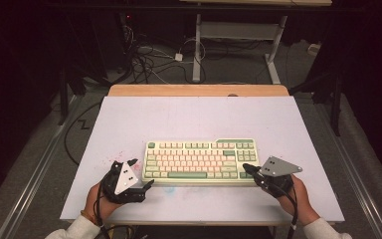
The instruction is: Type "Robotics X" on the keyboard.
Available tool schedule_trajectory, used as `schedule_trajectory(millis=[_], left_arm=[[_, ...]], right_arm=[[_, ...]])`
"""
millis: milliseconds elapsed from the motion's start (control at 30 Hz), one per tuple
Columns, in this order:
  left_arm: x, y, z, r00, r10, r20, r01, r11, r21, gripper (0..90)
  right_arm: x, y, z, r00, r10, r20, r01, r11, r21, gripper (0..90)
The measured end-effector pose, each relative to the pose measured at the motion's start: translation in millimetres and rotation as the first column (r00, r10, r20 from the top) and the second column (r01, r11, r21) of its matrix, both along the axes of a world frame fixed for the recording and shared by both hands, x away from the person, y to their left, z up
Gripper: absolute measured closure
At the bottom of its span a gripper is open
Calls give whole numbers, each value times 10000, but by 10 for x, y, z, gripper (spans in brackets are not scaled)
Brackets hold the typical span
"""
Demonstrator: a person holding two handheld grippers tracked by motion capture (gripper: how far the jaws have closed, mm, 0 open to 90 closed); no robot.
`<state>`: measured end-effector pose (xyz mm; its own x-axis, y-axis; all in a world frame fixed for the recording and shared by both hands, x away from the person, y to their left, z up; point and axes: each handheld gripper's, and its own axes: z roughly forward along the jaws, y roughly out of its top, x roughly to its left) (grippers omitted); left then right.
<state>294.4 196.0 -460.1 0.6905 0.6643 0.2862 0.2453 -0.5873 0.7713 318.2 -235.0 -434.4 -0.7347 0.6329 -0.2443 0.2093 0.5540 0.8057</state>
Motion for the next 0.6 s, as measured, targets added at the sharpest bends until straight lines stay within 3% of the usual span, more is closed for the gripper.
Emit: schedule_trajectory(millis=[300, 600], left_arm=[[128, -109, 60, 9994, -145, -329, 137, 9996, -234, 162], [201, -193, 111, 9985, -388, -375, 375, 9987, -352, 160]], right_arm=[[131, 233, -50, 9988, 366, -320, -374, 9989, -266, 900], [216, 372, -101, 9976, 423, -555, -450, 9978, -493, 900]])
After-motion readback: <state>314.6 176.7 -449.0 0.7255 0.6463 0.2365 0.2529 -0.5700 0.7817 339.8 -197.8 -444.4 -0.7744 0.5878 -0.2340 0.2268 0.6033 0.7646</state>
